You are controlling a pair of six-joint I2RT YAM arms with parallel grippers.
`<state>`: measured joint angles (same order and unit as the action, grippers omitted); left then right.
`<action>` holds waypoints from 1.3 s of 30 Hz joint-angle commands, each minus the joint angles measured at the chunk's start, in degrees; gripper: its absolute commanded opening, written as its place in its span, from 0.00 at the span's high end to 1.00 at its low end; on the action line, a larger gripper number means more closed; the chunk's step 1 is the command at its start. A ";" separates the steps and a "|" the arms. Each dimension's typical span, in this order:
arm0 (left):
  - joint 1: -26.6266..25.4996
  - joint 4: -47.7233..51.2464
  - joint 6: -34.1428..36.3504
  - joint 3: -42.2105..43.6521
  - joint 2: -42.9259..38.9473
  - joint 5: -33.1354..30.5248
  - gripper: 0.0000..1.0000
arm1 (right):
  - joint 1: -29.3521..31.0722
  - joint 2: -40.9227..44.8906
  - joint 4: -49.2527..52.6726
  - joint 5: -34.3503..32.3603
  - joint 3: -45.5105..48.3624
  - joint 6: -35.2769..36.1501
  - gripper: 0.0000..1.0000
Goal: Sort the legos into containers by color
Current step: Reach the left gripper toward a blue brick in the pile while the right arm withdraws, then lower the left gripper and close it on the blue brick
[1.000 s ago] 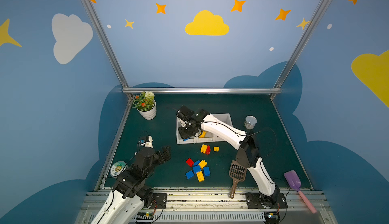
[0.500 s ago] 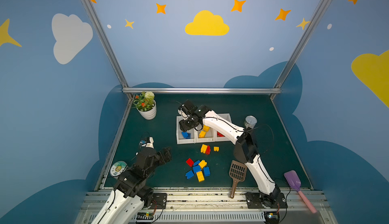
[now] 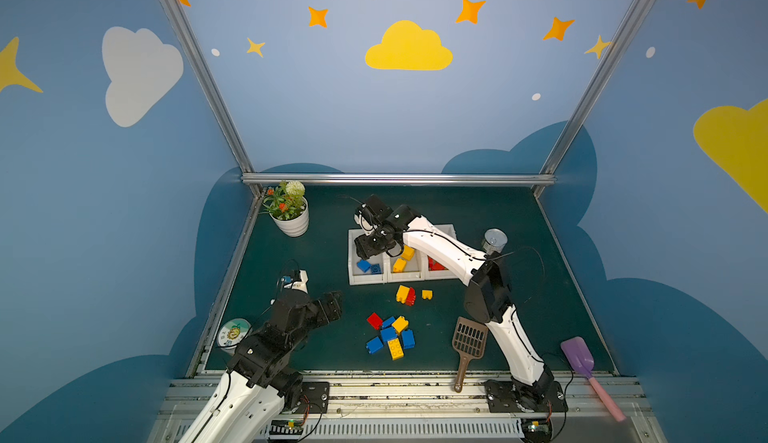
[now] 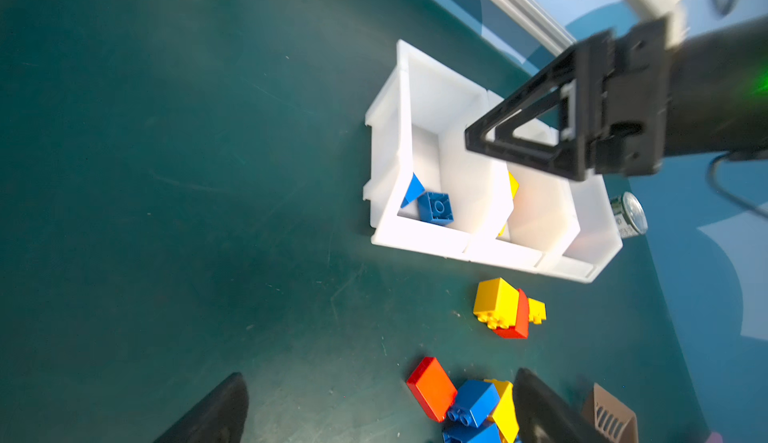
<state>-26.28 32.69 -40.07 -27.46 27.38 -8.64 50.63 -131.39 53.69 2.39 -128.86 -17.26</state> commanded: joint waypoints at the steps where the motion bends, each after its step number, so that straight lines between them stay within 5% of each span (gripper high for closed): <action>1: 0.14 -2.81 3.55 -0.58 2.32 4.50 0.03 | -0.61 8.37 4.25 -1.16 2.08 -2.05 0.36; 11: -1.88 -7.69 12.29 -4.30 13.93 14.71 0.20 | -3.16 30.78 -2.44 -2.04 33.91 -8.11 0.37; 20: -13.72 -8.44 20.72 -11.65 32.05 14.24 0.27 | -6.26 44.08 -4.81 -3.58 54.32 -16.54 0.38; 28: -18.22 -7.73 24.97 -16.92 45.56 15.02 0.40 | -7.89 49.44 -3.64 -4.63 60.92 -19.15 0.38; 39: -19.86 -9.78 26.09 -17.09 51.73 16.72 0.56 | -9.41 50.47 -3.57 -4.24 62.11 -19.32 0.38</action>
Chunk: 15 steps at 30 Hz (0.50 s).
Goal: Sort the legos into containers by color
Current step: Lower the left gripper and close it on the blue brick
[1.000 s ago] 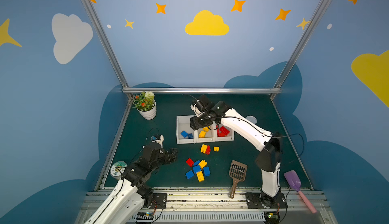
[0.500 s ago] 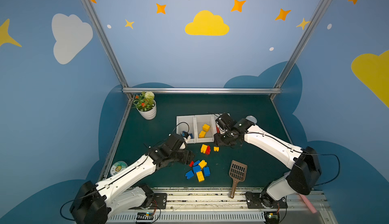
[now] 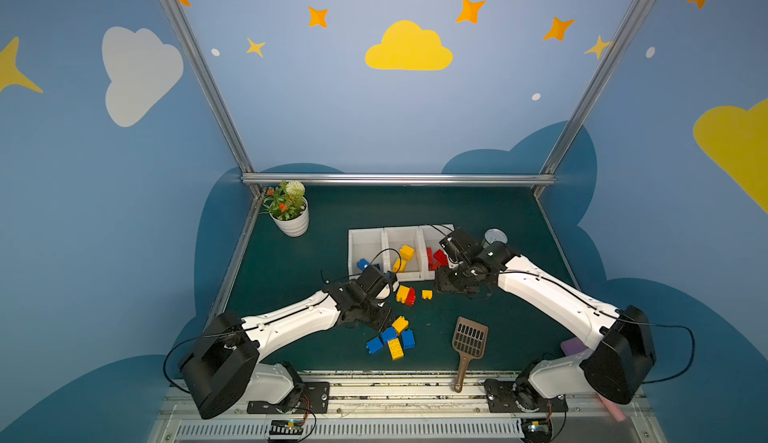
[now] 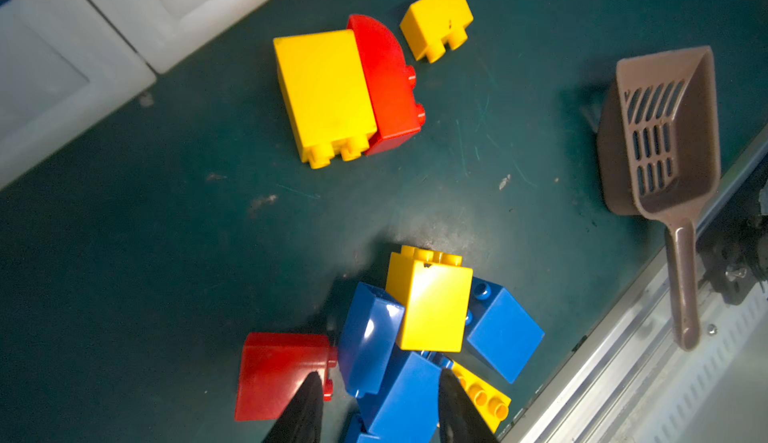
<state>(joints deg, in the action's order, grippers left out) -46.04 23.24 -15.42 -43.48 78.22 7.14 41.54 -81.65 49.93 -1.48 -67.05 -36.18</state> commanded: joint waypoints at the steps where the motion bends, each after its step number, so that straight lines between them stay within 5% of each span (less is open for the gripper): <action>1: -0.10 -0.36 1.58 -1.16 1.40 1.03 0.57 | -0.42 0.51 0.17 -0.28 0.17 -0.39 0.38; 15: -0.19 0.47 3.08 -2.57 6.70 1.03 0.63 | -0.84 -0.01 0.16 -0.04 0.43 -0.51 0.38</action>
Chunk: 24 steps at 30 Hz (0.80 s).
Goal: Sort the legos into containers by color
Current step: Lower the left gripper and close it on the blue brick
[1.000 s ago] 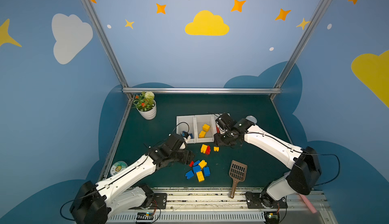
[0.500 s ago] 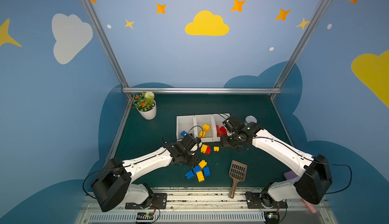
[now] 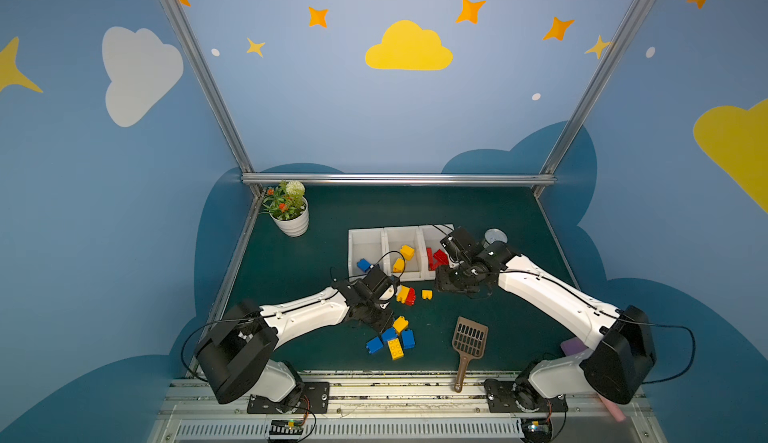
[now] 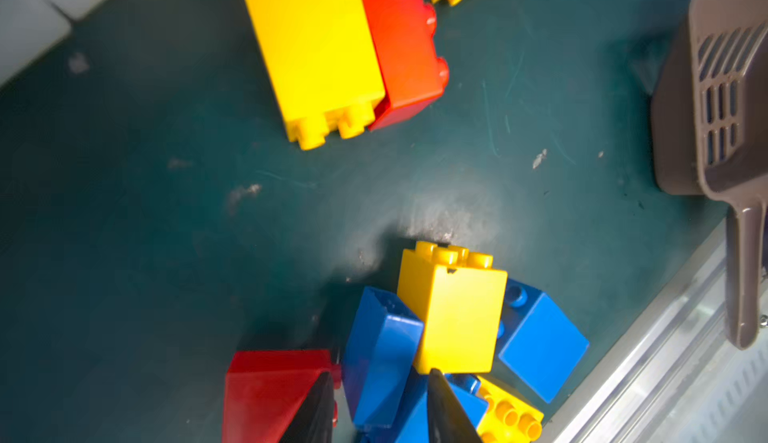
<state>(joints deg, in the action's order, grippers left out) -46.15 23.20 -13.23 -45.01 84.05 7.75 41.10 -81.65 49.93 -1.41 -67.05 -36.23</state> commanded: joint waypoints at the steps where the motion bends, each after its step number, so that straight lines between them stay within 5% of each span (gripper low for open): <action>1: -0.07 0.29 0.74 -1.04 1.23 0.56 0.64 | -0.41 -0.13 0.17 -0.04 0.44 -0.51 0.39; 24: -0.19 4.24 0.99 -1.04 -0.36 -2.15 0.68 | -1.10 -0.11 0.17 0.13 0.97 -0.33 0.39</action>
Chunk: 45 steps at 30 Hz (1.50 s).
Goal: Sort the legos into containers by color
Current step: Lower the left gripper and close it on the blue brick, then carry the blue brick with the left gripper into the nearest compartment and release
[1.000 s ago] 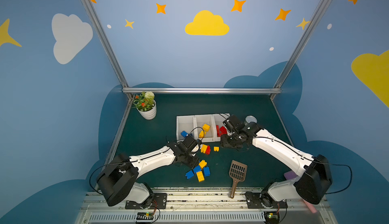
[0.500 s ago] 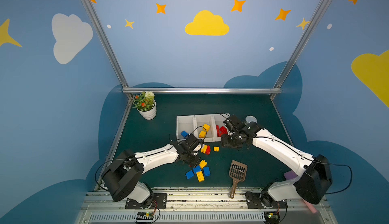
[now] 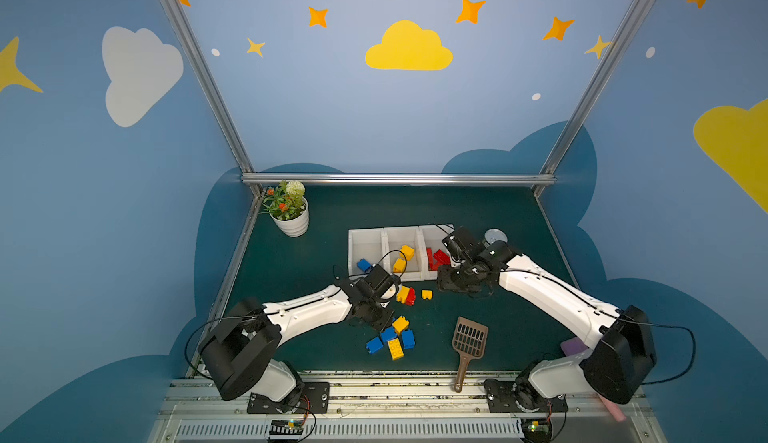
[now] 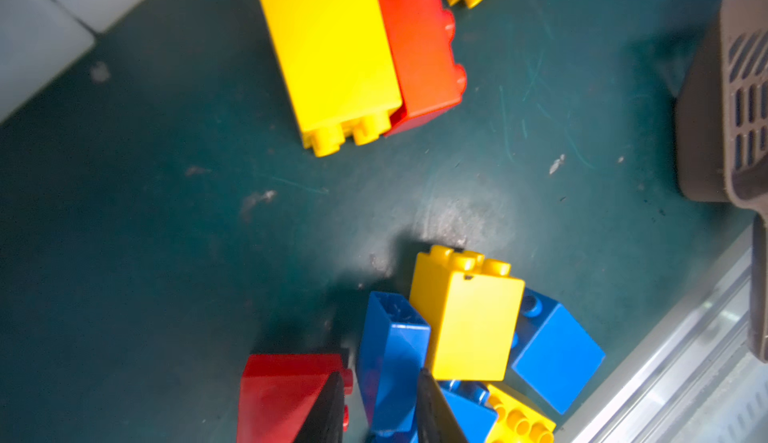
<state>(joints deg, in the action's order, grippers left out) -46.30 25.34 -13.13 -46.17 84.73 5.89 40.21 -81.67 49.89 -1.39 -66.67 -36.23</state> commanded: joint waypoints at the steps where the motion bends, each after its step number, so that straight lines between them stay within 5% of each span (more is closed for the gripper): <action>1: -0.10 2.08 0.83 0.12 -0.89 -0.10 0.68 | -0.22 -0.15 0.21 0.22 0.67 -0.33 0.39; 27: 0.48 2.92 -1.68 -4.78 -0.08 -4.08 0.85 | -0.48 2.48 0.21 -0.72 2.08 -0.76 0.43; 36: 13.15 -0.36 -2.57 -10.25 -6.16 -7.27 0.84 | -0.83 5.26 -0.56 -2.13 3.55 -1.03 0.44; 45: 21.79 -0.70 -1.11 -18.44 4.91 -3.92 0.83 | -0.94 5.62 -0.92 -1.93 4.44 -1.48 0.44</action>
<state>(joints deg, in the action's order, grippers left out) -25.28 24.32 -15.14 -62.39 86.32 0.10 39.46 -77.10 49.04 -2.52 -62.87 -37.23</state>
